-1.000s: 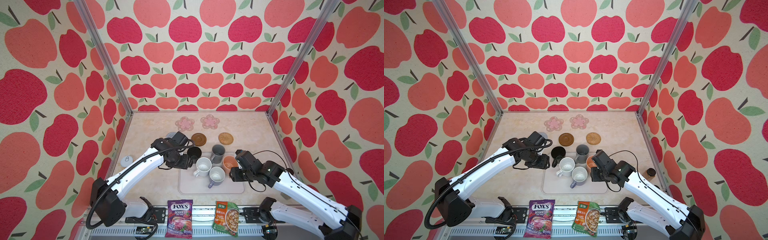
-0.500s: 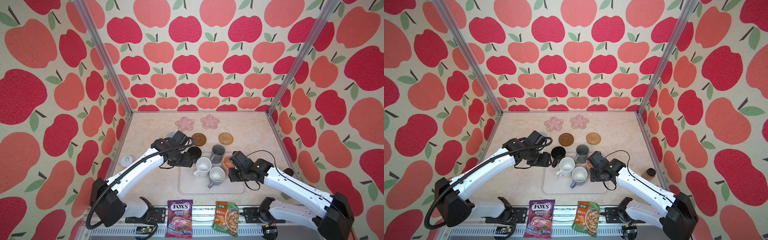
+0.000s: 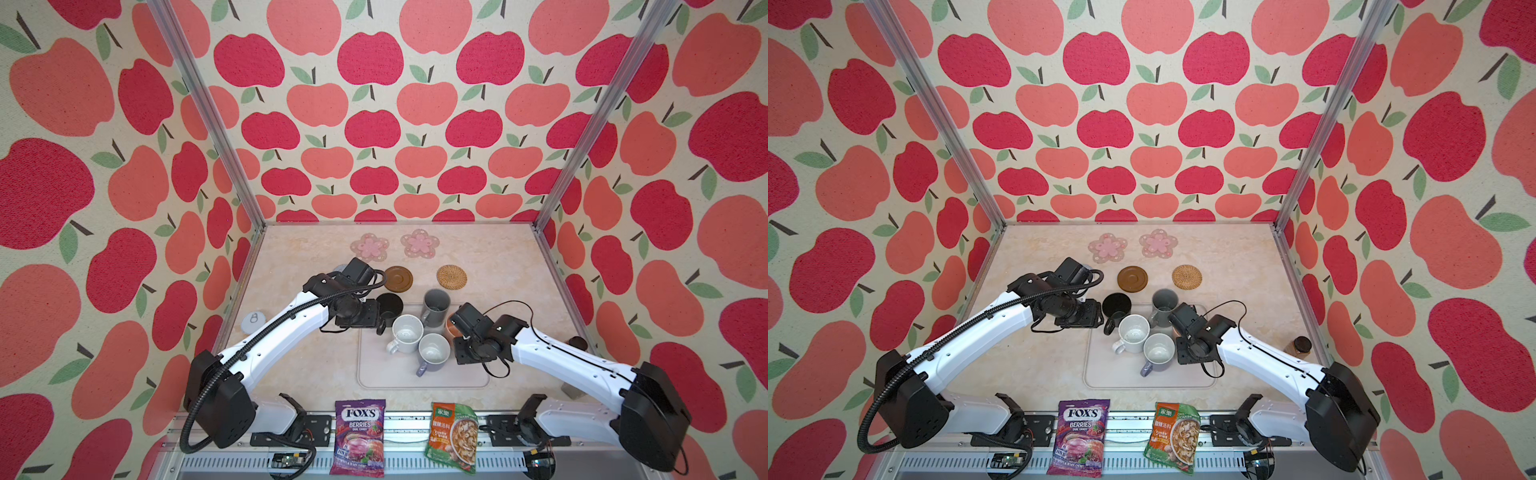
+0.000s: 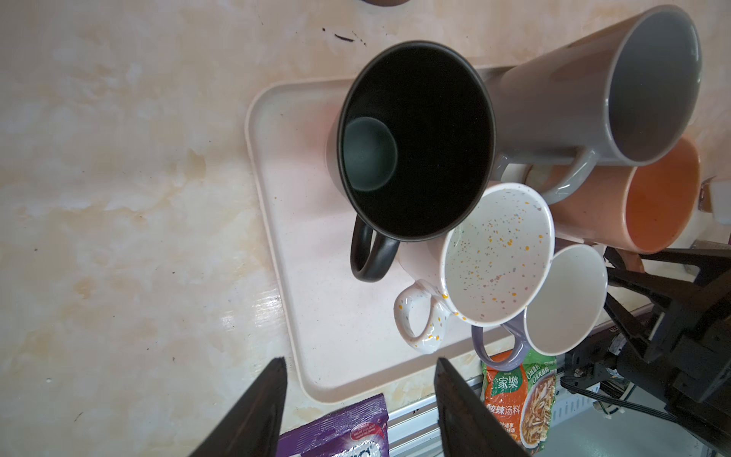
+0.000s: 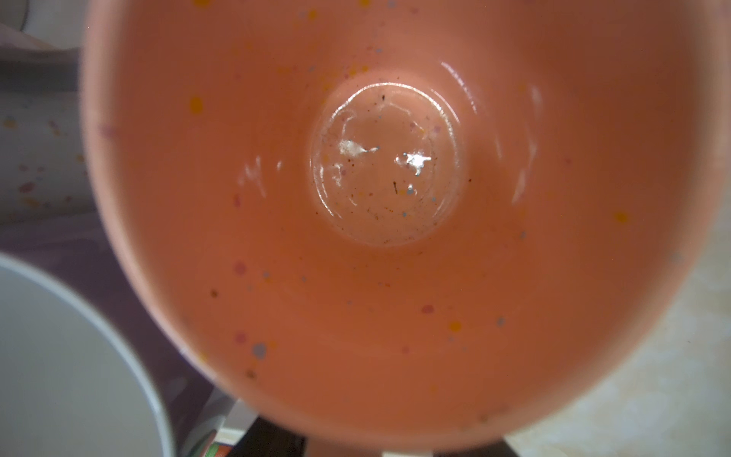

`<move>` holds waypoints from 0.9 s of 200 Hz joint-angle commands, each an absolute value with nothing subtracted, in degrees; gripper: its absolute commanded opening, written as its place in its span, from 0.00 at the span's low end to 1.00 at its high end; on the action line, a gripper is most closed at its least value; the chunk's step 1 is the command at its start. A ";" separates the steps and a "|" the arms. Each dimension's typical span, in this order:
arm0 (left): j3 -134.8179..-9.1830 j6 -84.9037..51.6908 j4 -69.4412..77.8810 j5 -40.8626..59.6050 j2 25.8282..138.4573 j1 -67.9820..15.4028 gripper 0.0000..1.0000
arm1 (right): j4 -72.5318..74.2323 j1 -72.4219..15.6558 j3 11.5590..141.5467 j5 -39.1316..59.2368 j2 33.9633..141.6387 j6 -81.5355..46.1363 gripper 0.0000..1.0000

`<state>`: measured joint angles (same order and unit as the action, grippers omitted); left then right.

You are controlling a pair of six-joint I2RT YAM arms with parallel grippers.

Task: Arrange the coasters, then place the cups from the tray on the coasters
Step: 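Close right gripper on the pink mug rim and lift it off the tray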

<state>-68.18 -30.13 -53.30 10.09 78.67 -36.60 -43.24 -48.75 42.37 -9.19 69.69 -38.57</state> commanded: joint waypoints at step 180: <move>-69.36 -31.30 -47.90 12.21 80.62 -36.10 0.62 | -47.52 -49.31 41.61 -13.96 66.34 -41.87 0.00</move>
